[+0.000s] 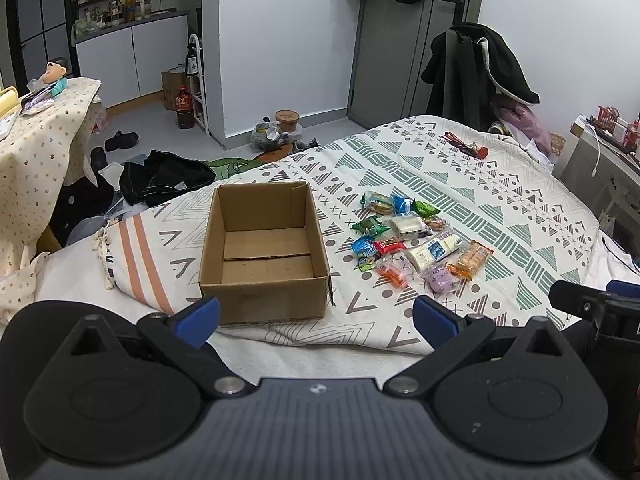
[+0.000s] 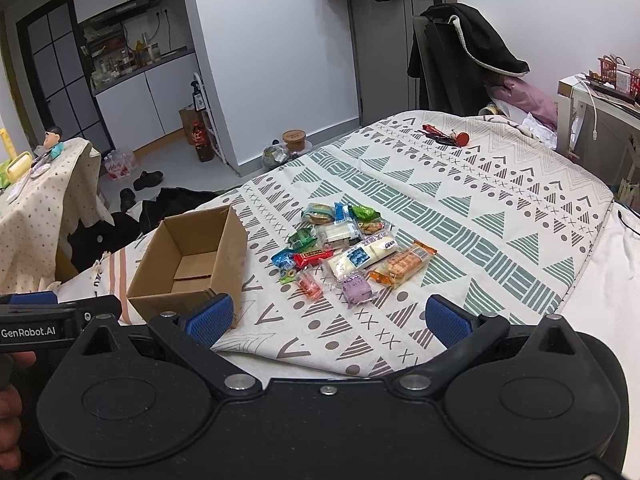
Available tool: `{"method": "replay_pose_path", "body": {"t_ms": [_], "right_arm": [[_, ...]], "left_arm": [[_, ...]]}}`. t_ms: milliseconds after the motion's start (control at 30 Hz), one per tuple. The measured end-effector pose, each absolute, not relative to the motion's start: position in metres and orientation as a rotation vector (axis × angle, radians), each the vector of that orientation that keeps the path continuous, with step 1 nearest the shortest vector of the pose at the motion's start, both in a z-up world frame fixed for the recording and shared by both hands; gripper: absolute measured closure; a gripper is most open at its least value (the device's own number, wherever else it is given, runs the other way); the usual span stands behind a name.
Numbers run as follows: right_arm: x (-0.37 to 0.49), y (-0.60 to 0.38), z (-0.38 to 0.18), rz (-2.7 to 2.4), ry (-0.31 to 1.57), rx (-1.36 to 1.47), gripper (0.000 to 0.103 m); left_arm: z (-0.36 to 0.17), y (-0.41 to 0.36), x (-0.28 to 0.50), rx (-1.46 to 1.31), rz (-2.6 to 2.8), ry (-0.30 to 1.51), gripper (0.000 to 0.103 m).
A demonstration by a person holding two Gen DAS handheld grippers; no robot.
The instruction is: Organize snacks
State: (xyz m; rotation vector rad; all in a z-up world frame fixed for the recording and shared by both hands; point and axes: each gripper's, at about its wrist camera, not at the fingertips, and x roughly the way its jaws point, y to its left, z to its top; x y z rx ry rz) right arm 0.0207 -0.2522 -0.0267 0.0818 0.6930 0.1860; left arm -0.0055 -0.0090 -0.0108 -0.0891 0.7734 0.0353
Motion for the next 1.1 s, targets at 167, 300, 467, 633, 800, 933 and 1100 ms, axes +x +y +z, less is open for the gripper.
{"method": "replay_pose_path", "body": {"t_ms": [167, 300, 467, 633, 800, 933, 1100], "right_arm": [[0.021, -0.2529, -0.0273, 0.185, 0.693, 0.081, 0.0], [0.0215, -0.2528, -0.0275, 0.186, 0.694, 0.079, 0.0], [0.0221, -0.254, -0.0287, 0.185, 0.696, 0.079, 0.0], [0.023, -0.2537, -0.0287, 0.185, 0.697, 0.077, 0.0], [0.0234, -0.2541, -0.0288, 0.185, 0.699, 0.078, 0.0], [0.0236, -0.2534, -0.0291, 0.184, 0.701, 0.077, 0.0], [0.0246, -0.2543, -0.0298, 0.185, 0.702, 0.077, 0.0]], "left_arm": [[-0.0108, -0.0095, -0.0047, -0.088, 0.036, 0.774, 0.001], [-0.0117, -0.0099, -0.0051, -0.087, 0.037, 0.775, 0.001], [-0.0105, -0.0099, -0.0049, -0.086, 0.036, 0.775, 0.001], [-0.011, -0.0106, -0.005, -0.085, 0.037, 0.776, 0.001], [-0.0111, -0.0113, -0.0044, -0.084, 0.036, 0.777, 0.001], [-0.011, -0.0121, -0.0042, -0.081, 0.032, 0.778, 0.001], [-0.0138, -0.0157, -0.0004, -0.071, 0.023, 0.783, 0.001]]}}
